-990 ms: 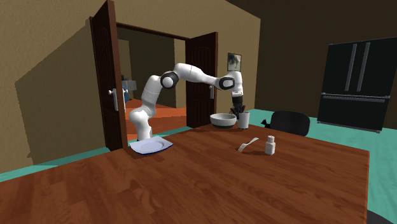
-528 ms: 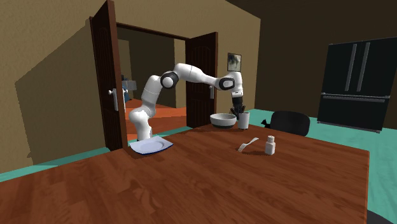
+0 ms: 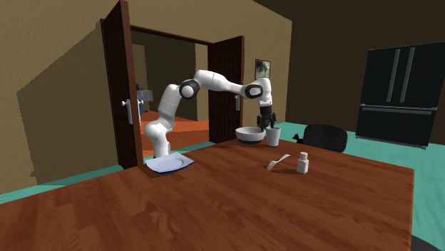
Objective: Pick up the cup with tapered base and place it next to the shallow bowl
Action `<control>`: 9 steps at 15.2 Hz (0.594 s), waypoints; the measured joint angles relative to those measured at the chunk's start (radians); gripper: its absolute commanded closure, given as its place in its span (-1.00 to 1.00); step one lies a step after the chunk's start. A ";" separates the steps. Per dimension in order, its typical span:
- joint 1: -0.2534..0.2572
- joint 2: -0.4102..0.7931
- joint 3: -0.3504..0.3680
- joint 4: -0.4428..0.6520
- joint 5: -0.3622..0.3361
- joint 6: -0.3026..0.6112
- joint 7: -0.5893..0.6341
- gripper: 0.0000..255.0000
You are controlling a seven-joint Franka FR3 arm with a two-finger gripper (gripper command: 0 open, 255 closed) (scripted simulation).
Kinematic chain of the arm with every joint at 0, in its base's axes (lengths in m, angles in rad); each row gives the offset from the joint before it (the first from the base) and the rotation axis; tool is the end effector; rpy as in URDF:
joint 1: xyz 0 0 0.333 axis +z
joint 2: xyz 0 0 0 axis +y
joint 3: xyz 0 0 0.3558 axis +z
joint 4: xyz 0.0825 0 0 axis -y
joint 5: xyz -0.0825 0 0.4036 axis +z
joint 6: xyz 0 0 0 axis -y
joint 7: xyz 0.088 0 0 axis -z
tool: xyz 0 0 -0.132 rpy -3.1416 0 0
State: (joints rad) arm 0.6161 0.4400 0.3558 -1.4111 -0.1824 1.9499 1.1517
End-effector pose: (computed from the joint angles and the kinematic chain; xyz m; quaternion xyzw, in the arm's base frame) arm 0.4640 0.5705 0.4800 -0.9946 0.0815 -0.0424 0.0486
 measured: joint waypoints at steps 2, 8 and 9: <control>0.001 -0.012 0.003 0.045 0.006 -0.054 -0.005 -1.00; 0.003 -0.017 0.004 0.062 0.008 -0.077 -0.006 -1.00; 0.003 -0.017 0.004 0.062 0.008 -0.078 -0.006 -1.00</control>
